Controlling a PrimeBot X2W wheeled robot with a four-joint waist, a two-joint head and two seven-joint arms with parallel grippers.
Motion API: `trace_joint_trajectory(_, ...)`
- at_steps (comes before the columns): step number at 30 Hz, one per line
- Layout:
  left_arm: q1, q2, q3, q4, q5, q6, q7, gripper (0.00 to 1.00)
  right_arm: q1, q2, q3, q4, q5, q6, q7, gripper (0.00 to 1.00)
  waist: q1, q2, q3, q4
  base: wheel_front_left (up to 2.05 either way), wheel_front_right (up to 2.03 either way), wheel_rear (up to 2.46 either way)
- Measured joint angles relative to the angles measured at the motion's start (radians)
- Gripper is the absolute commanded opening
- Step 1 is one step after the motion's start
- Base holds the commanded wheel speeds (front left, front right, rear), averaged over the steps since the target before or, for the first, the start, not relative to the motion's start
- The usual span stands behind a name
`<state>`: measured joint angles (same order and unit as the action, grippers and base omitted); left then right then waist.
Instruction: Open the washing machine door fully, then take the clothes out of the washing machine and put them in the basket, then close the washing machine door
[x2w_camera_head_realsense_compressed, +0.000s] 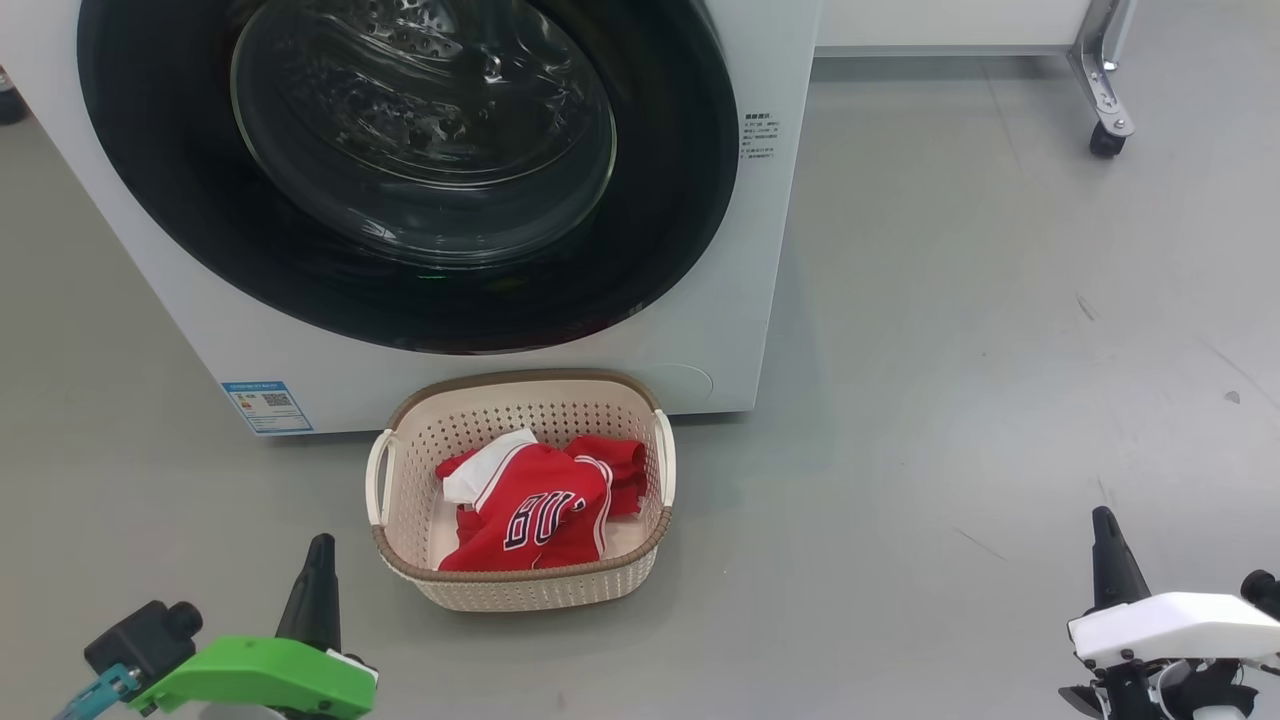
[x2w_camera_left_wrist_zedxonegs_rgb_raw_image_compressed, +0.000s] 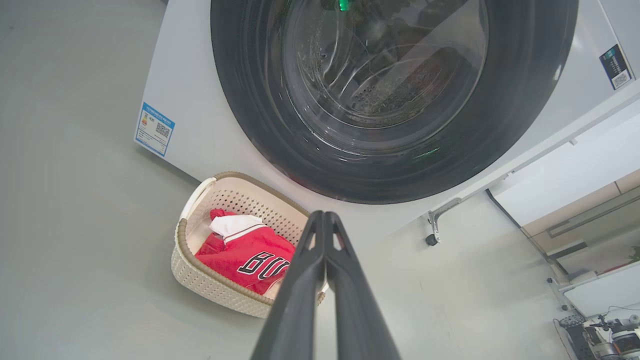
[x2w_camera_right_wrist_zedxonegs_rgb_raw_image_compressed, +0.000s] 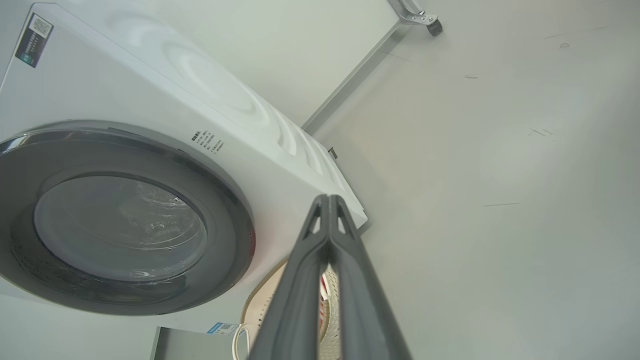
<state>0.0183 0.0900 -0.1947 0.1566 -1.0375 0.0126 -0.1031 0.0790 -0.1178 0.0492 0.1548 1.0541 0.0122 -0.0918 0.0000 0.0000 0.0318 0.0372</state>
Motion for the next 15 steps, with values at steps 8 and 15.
trace_joint_trajectory(8,-0.004,0.001,0.028,0.014,-0.096,-0.016,0.024,0.00,-0.020,0.005,-0.017,0.016,0.094,0.017,0.024,0.00,0.0000,0.0000,-0.004,-0.006,0.00,0.00,0.00)
trace_joint_trajectory(15,-0.014,0.001,0.051,0.028,-0.189,-0.028,0.041,0.00,-0.038,0.009,-0.033,0.031,0.178,0.031,0.044,0.00,0.0000,0.0000,-0.008,-0.011,0.00,0.00,0.00)
